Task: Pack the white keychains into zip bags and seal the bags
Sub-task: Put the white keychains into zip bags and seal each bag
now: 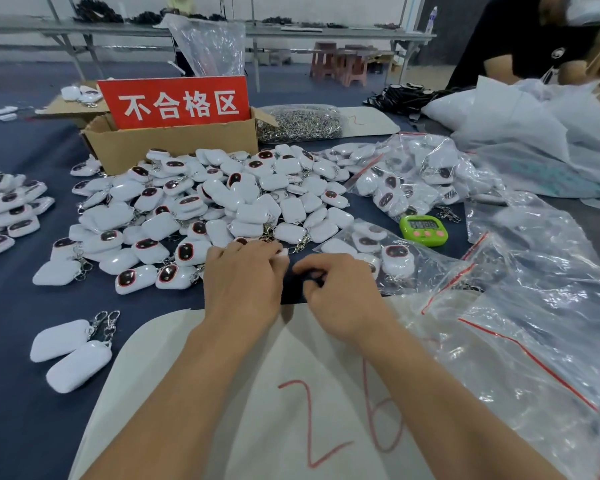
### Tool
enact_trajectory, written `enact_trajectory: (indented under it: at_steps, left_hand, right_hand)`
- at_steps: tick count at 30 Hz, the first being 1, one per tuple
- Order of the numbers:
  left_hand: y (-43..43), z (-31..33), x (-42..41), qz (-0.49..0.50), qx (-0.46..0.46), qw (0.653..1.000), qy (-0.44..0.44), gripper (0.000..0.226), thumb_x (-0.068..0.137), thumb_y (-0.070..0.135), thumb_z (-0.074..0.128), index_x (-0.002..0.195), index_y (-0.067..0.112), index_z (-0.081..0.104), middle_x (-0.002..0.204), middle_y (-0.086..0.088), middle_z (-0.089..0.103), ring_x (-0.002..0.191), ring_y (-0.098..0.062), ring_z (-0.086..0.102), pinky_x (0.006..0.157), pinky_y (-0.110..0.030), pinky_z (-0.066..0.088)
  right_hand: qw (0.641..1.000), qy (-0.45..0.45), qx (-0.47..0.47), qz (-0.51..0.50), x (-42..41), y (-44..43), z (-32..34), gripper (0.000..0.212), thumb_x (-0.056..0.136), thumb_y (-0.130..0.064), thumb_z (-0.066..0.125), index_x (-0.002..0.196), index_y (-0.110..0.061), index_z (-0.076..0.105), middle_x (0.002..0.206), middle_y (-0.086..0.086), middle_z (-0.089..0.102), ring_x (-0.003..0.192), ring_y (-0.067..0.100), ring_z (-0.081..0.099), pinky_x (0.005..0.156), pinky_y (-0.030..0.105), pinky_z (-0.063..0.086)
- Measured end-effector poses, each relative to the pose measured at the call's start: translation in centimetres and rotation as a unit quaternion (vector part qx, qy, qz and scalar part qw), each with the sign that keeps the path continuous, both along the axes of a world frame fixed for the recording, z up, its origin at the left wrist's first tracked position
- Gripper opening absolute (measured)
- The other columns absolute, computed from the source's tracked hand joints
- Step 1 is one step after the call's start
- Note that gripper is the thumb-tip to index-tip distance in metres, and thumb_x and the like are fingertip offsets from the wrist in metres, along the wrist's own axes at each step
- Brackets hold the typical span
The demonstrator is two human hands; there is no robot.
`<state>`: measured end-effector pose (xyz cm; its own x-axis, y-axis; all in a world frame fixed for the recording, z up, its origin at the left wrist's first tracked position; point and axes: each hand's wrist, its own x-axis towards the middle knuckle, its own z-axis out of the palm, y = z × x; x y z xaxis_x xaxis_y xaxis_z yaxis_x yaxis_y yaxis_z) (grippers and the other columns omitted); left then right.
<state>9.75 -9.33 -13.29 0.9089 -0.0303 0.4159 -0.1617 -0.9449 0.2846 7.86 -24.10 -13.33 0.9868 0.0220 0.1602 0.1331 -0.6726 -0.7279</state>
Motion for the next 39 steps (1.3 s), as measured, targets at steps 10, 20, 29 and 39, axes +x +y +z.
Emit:
enact_trajectory:
  at_steps: [10, 20, 29, 39]
  left_hand:
    - [-1.1, 1.2, -0.3, -0.053, -0.355, 0.933, 0.035, 0.015, 0.087, 0.042, 0.07, 0.074, 0.048, 0.072, 0.064, 0.023, 0.069, 0.07, 0.0, 0.064, 0.066, -0.017, 0.049]
    - [-1.3, 0.9, -0.1, -0.08, -0.426, 0.897, 0.091, 0.017, 0.083, 0.042, 0.06, 0.079, 0.043, 0.077, 0.063, 0.015, 0.068, 0.058, -0.005, 0.055, 0.057, -0.019, 0.043]
    - [-1.3, 1.3, 0.1, -0.088, -0.509, 0.848, 0.116, 0.015, 0.072, 0.039, 0.074, 0.073, 0.054, 0.077, 0.077, 0.014, 0.077, 0.074, 0.001, 0.069, 0.07, -0.017, 0.055]
    - [-1.1, 1.9, -0.1, -0.153, -0.547, 0.798, 0.203, 0.025, 0.09, 0.001, 0.07, 0.107, 0.015, 0.081, 0.096, -0.002, 0.081, 0.098, -0.019, 0.075, 0.086, -0.022, 0.059]
  right_hand:
    - [0.983, 0.007, 0.18, -0.022, 0.2, -0.2, 0.1, 0.039, 0.078, -0.026, 0.072, 0.116, -0.031, 0.069, 0.093, -0.008, 0.076, 0.079, 0.009, 0.071, 0.087, 0.041, 0.06]
    - [0.962, 0.046, 0.269, -0.011, 0.8, -0.4, 0.4, 0.026, 0.099, -0.012, 0.046, 0.084, -0.008, 0.067, 0.07, 0.003, 0.067, 0.067, 0.025, 0.072, 0.074, 0.049, 0.063]
    - [0.868, 0.149, 0.472, 0.041, 0.8, -1.0, 1.4, 0.025, 0.098, 0.001, 0.052, 0.1, -0.005, 0.076, 0.095, 0.021, 0.076, 0.081, 0.03, 0.074, 0.072, 0.034, 0.062]
    - [0.896, 0.126, 0.425, 0.038, 0.9, -1.1, 1.1, 0.031, 0.097, -0.001, 0.056, 0.086, -0.015, 0.081, 0.085, 0.012, 0.077, 0.071, 0.021, 0.07, 0.062, 0.026, 0.057]
